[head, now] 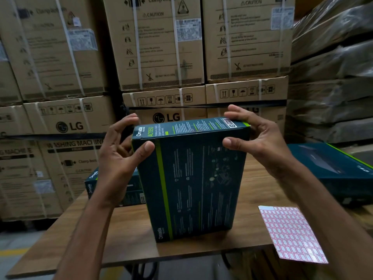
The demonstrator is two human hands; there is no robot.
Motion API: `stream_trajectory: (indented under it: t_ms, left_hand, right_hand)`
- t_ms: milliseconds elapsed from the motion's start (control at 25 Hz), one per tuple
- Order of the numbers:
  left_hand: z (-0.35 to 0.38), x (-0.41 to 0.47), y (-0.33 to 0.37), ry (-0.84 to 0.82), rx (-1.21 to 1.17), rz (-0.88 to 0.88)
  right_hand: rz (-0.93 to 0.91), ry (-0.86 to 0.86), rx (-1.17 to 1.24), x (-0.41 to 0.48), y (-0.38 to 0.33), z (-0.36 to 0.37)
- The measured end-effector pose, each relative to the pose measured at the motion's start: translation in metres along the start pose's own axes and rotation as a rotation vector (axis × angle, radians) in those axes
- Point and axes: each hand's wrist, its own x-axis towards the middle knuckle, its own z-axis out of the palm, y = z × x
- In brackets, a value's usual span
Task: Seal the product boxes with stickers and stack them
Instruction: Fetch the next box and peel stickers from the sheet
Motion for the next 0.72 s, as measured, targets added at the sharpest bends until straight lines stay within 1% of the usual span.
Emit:
stream_trajectory:
  t_ms: [120, 280, 360, 440, 480, 600, 720]
  left_hand:
    - [0.003, -0.003, -0.002, 0.019, 0.037, -0.033]
    - [0.004, -0.003, -0.004, 0.040, -0.001, -0.042]
    - [0.003, -0.001, 0.002, 0.012, -0.038, -0.096]
    - [0.010, 0.002, 0.009, -0.009, -0.033, -0.168]
    - [0.016, 0.002, 0.011, 0.006, -0.042, -0.184]
    - [0.031, 0.002, 0.012, 0.076, -0.089, -0.200]
    - [0.031, 0.008, 0.012, 0.069, -0.087, -0.194]
  right_hand:
    - [0.029, 0.007, 0.040, -0.002, 0.001, -0.002]
    - [0.013, 0.029, 0.008, -0.004, -0.005, 0.003]
    - [0.084, 0.021, 0.016, -0.006, -0.010, 0.008]
    - [0.193, 0.043, 0.102, -0.004, -0.015, 0.014]
    - [0.231, 0.062, 0.148, -0.003, -0.017, 0.017]
    - [0.269, 0.102, 0.232, -0.002, -0.019, 0.030]
    - [0.291, 0.121, 0.255, 0.004, -0.022, 0.032]
